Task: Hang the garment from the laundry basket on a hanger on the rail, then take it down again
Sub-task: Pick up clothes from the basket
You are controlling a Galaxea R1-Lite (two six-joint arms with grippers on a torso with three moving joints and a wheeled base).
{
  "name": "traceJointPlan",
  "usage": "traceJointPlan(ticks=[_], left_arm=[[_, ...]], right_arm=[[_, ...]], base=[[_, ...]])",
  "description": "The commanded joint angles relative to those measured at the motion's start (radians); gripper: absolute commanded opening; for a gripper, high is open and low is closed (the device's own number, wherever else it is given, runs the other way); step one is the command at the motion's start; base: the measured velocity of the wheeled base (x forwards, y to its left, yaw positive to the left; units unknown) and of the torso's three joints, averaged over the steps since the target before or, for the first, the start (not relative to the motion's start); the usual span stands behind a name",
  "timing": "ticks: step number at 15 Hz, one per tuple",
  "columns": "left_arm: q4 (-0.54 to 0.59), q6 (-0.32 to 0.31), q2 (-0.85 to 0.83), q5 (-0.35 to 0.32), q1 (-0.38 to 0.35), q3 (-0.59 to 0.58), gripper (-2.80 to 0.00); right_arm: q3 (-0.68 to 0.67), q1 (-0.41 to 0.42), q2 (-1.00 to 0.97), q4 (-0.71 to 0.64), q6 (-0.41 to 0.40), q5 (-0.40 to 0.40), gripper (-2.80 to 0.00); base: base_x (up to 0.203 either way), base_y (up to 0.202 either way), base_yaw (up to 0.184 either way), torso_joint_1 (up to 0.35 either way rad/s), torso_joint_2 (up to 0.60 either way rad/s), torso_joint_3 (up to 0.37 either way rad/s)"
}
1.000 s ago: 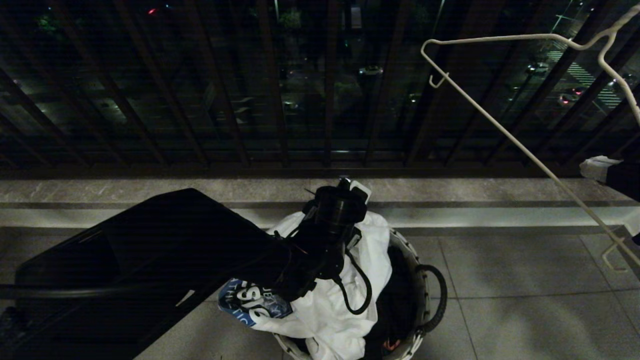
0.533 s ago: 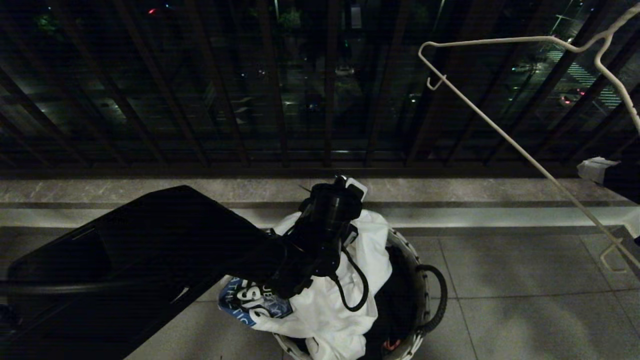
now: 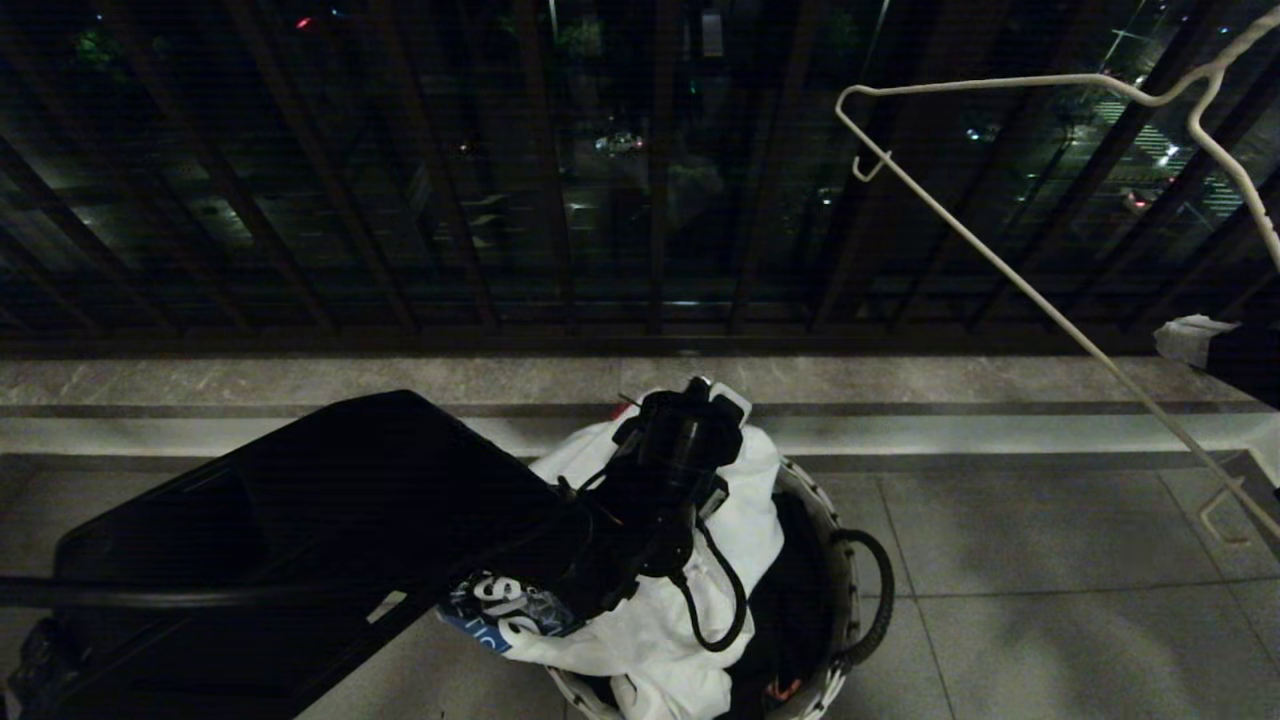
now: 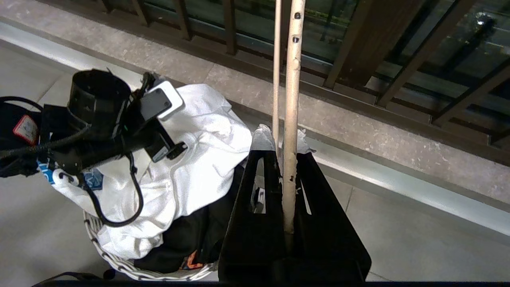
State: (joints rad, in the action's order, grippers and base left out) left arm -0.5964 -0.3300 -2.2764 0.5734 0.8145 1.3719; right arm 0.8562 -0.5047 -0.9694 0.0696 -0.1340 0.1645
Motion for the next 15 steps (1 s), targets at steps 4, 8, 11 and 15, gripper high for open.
traceJointPlan(ticks=[4,8,11,15], left_arm=[[-0.006,0.004,-0.038,0.003,0.002,0.003,0.00],[-0.010,0.002,-0.052,0.005,0.000,0.053,0.00],[-0.011,0.002,-0.046,0.005,-0.001,0.053,-2.80],[-0.013,0.002,-0.005,0.009,-0.014,0.047,-2.80]], right_arm=[[0.000,-0.001,-0.004,0.001,-0.001,0.001,-2.80],[0.000,0.000,-0.009,0.001,-0.001,0.001,-2.80],[0.000,0.000,-0.011,0.001,-0.001,0.001,-2.80],[0.000,0.000,-0.009,0.001,-0.001,0.001,-2.80]], base=[[0.000,0.000,0.000,0.000,0.00,0.000],[0.000,0.000,0.000,0.000,0.00,0.000],[0.000,0.000,0.000,0.000,0.00,0.000],[0.000,0.000,0.000,0.000,0.00,0.000]])
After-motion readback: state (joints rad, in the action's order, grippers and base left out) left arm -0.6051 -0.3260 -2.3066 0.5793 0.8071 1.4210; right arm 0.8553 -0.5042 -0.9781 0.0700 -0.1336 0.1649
